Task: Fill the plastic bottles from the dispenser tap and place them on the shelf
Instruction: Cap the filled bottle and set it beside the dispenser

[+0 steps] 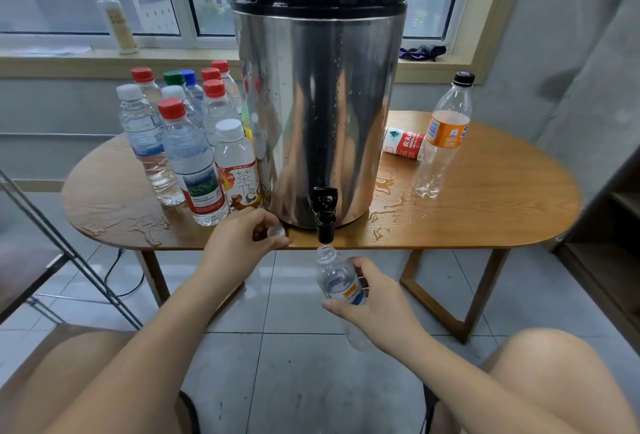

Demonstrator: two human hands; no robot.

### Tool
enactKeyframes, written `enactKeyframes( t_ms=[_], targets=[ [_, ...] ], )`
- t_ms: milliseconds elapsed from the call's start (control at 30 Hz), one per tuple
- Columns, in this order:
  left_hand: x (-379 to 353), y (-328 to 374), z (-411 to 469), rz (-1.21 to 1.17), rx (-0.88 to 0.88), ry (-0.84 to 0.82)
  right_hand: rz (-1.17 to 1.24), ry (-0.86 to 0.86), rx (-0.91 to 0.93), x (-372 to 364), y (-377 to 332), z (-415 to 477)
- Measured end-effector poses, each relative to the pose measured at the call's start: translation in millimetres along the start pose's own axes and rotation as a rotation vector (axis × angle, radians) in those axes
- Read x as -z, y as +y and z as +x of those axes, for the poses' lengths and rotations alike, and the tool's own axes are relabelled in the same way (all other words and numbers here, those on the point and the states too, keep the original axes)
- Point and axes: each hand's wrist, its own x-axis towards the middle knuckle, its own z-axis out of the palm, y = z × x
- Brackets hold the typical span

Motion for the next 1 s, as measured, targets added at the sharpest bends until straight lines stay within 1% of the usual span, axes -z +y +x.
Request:
enactKeyframes(
  t_ms=[100, 233, 300, 400, 500, 633, 733, 867, 933, 1000],
  targets=[
    [0, -3, 3, -0.008, 0.022, 0.003, 0.029, 0.006, -0.024, 1, 1, 0],
    [1, -5, -2, -0.04, -0.01, 0.005, 0.051, -0.001, -0.04, 4, -1, -2],
    [5, -3, -4, -0.078, 0.01, 0.005, 0.055, -0.005, -0.045, 4, -1, -3],
    [13, 6, -7, -0.194, 0.047, 0.057, 0.058, -0.007, -0.044, 4, -3, -4],
    [21, 28, -14, -0.374, 0.022, 0.138, 0.059, -0.005, -0.043, 4, -5, -4],
    [19, 61, -19, -0.549, -0.003, 0.089, 0.06, 0.003, -0.048, 1, -7, -3],
    [13, 78, -18, -0.661, 0.011, 0.079, 0.058, 0.004, -0.054, -2, -9, -1],
    [10, 94, -14, -0.688, 0.003, 0.12, 0.063, 0.003, -0.061, -5, -7, 2],
    [10, 98, -11, -0.728, 0.037, 0.127, 0.07, 0.002, -0.064, -6, -6, 3],
    [10, 102, -10, -0.834, 0.113, 0.105, 0.078, -0.003, -0.065, -7, -5, 3]
  ],
)
